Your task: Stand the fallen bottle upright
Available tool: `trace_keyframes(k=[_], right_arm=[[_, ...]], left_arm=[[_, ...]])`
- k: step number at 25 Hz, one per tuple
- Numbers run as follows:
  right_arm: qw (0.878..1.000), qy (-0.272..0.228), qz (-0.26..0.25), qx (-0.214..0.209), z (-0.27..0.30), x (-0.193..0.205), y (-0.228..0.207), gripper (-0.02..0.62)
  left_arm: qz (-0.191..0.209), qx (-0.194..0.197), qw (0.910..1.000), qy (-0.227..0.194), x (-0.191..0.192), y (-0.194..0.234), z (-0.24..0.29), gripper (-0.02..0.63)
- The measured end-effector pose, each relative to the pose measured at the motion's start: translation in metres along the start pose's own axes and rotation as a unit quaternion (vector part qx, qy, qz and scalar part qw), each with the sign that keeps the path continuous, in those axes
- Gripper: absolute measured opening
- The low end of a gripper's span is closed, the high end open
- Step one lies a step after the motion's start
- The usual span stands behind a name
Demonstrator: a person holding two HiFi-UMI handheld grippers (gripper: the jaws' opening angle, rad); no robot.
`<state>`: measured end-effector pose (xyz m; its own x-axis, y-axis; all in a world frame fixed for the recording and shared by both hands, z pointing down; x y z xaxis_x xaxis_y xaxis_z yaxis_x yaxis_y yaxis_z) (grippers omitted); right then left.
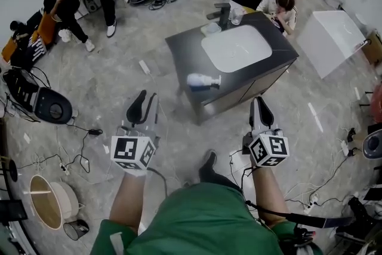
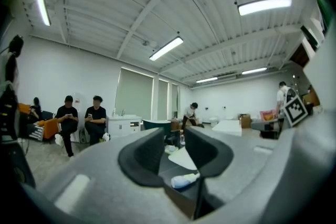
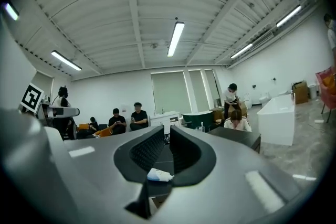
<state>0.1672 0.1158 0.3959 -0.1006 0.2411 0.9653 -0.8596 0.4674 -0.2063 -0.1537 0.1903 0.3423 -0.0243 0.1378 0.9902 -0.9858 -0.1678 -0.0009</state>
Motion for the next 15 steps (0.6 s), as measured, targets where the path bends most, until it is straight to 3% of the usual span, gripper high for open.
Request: trace_keyframes(k=[7,15], right_arm=[[0.999,0.024,0.014,-0.030,0.084,0.002,-0.041,0.020],[0.996,0.056,0.033,-0.058,0.144,0.015,-0.076,0.032]], left_arm=[[-0.001,-0.005,0.9998,0.020,0.003,0.001,0.087,0.123],[0.005,-0.013,0.9990,0.043,0.010,-0.005,0.149,0.129]])
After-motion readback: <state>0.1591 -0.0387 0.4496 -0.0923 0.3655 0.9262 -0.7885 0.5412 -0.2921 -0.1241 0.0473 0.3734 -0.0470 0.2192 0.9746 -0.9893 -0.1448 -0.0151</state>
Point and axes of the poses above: the fingertips, and each gripper's own axes: z forward along the fingers, y to its left, x out of its underside, the point moved 4 cm from there along -z, backward along the fingers, and after that the axes turned 7 degrees about y, right-handed, at the moved point
